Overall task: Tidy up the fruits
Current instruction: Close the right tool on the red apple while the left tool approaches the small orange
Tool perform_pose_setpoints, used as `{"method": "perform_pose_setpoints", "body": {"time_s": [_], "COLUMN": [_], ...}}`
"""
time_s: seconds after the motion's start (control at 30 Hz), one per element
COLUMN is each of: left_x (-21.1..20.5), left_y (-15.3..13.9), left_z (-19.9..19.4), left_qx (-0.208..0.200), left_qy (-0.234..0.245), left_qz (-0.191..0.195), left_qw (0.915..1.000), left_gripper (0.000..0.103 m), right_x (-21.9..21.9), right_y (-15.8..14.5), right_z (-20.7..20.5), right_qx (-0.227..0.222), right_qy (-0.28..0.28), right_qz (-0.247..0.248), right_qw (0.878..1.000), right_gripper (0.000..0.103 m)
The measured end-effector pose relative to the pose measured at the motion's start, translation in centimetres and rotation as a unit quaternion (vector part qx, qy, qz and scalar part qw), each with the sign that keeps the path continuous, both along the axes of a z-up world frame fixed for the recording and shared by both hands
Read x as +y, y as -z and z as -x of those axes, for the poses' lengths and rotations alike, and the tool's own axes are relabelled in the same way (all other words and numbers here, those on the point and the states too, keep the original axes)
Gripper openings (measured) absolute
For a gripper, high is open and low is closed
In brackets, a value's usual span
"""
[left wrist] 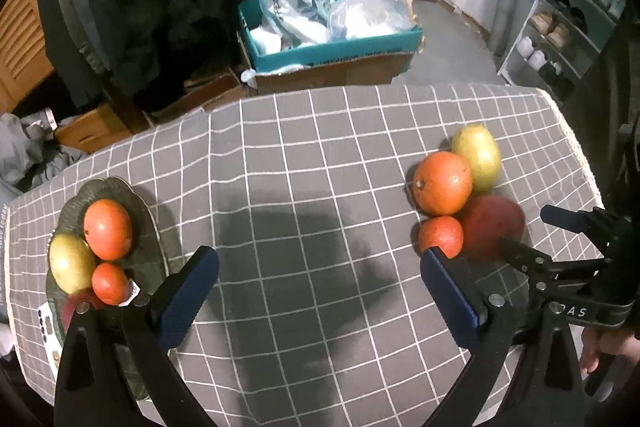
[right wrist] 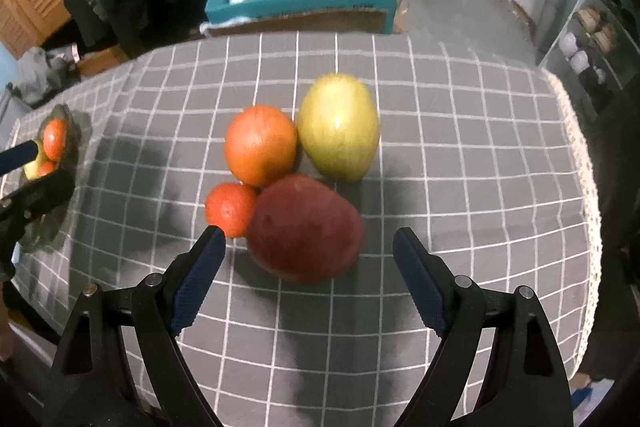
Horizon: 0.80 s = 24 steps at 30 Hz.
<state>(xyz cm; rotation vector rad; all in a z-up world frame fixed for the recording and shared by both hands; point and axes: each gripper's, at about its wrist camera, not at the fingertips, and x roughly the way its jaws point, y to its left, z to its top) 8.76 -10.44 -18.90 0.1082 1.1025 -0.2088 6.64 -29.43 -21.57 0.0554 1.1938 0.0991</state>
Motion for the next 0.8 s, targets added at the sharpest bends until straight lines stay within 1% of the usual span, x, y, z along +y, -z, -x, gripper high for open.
{"method": "perform_pose_setpoints", "body": {"time_s": [0.23,0.47,0.6,0.63,0.8], "left_x": [-0.4,-0.6,-0.8,-0.9,-1.4], "left_y": [2.0,2.6,3.0,3.1,3.5], "left_z": [-0.6,-1.0,-1.2,-1.3,-1.4], "left_qx": [0.019,0.029,0.035,0.037,0.044], "left_qy": [-0.001,-0.004,-0.001,-0.001,0.002], "left_qz": [-0.002,0.007,0.011,0.012,0.019], "left_qw": [0.9998,0.9996,0.9993,0.9993,0.9989], "left_gripper": [0.102,0.102,0.102,0.102,0.102], "right_x": [0.0,-0.1,-0.1,-0.1,-0.1], "right_y": [1.9,3.7,4.1,4.2,4.1], "right_z": [-0.9,-1.7,-2.0,-2.1,-2.0], "right_qx": [0.011,0.023,0.023,0.023,0.022], "right_qy": [-0.004,-0.008,-0.013,-0.014,-0.016], "right_qz": [-0.004,-0.024,-0.037,-0.043,-0.041], "right_qw": [1.000,0.999,0.999,0.999,0.999], "right_gripper": [0.085,0.085,0.084,0.082,0.080]}}
